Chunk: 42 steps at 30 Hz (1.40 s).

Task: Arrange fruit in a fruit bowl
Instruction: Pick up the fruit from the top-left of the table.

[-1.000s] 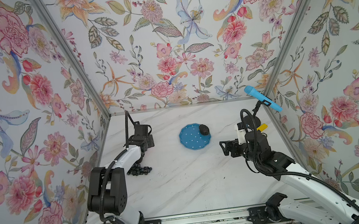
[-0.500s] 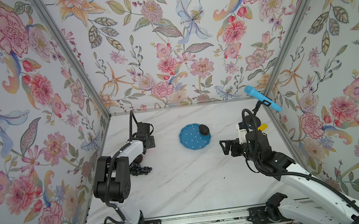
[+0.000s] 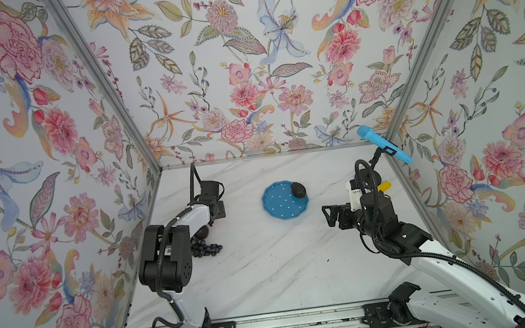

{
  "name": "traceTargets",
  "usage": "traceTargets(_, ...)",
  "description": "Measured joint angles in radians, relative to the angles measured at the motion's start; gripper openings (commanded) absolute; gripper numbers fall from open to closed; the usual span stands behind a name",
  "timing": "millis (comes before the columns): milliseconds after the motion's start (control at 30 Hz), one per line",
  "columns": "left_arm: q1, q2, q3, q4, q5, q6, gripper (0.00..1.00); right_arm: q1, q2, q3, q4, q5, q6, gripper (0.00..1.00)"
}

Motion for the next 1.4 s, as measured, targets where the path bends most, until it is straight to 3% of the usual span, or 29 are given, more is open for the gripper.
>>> traceTargets(400, 0.0, 0.008, 0.0, 0.0, -0.003, 0.0, 0.8, 0.0, 0.0, 0.0, 0.0, -0.009, 0.005, 0.99)
traceTargets(800, 0.0, 0.017, 0.0, 0.0, -0.006, 0.002, 0.7, -0.003, 0.0, -0.001, 0.0, -0.028, 0.016, 0.99)
traceTargets(1400, -0.012, -0.012, 0.0, 0.003, 0.021, 0.001, 0.67, -0.005, 0.011, -0.007, 0.007, -0.033, 0.019, 0.99)
